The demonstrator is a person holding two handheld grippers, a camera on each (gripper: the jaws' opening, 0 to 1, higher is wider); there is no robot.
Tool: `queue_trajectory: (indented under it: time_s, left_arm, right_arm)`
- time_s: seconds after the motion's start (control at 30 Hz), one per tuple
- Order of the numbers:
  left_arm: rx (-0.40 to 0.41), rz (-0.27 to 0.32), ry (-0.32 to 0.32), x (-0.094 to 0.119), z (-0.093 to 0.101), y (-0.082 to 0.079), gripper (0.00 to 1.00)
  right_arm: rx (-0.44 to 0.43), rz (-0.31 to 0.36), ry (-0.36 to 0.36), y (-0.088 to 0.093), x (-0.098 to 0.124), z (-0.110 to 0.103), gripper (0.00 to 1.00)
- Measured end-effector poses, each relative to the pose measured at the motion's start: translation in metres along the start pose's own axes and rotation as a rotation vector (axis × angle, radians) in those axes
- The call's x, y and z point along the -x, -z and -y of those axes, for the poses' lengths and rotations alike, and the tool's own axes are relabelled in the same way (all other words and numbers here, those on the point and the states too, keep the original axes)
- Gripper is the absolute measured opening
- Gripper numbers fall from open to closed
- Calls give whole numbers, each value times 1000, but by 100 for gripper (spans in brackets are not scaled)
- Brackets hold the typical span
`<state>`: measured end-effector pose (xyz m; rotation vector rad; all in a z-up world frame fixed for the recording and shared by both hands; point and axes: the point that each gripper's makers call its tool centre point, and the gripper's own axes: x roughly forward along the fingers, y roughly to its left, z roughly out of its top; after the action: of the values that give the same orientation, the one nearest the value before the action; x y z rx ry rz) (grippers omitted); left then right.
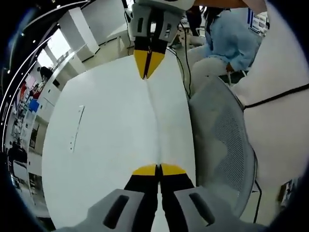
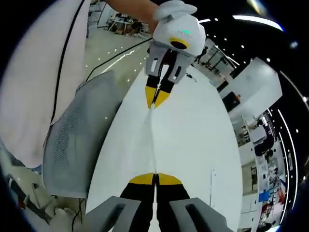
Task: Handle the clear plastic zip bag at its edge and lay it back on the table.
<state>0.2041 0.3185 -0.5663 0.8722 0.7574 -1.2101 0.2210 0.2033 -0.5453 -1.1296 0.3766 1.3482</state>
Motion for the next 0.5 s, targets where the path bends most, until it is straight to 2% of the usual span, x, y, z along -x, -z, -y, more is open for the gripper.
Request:
queue_trajectory:
  time_s: [0.33,0.5]
  left_arm:
    - [9,6,-10,3,-4,-3,0]
    - [10,4,-13,2,-7,-1,0]
  right_arm:
    - [-53,-4,0,2,0,1,0]
    - [-61,3,8,0,0,3,4]
